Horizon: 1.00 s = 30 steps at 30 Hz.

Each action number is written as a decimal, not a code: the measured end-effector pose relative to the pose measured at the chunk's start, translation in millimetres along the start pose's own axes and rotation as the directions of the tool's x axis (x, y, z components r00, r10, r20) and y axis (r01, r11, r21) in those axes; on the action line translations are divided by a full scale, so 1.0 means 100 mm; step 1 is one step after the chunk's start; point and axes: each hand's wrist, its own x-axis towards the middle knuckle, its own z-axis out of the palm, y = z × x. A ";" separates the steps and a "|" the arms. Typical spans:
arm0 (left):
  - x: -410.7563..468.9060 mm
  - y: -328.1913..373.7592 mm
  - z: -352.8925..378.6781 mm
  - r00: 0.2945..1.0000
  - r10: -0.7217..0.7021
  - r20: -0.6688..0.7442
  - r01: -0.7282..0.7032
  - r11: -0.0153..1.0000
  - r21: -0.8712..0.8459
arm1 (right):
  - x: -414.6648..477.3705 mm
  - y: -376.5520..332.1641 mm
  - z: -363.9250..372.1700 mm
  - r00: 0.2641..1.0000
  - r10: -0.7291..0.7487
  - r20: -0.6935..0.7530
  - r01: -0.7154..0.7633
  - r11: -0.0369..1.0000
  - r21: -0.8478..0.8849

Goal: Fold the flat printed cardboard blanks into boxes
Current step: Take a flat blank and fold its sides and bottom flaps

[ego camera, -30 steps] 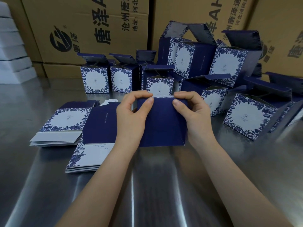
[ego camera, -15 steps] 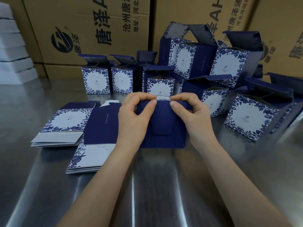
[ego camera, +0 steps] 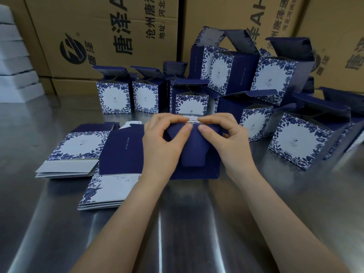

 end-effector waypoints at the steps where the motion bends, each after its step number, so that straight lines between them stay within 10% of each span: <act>1: 0.00 0.00 0.00 1.000 0.005 0.006 -0.005 1.000 0.011 | 0.00 0.00 0.00 1.000 -0.002 0.005 0.002 1.000 -0.015; 30: 0.13 -0.18 -0.09 0.974 -0.207 -0.088 0.149 0.887 -0.437 | 0.06 0.08 -0.10 0.998 0.000 0.067 -0.005 0.998 0.068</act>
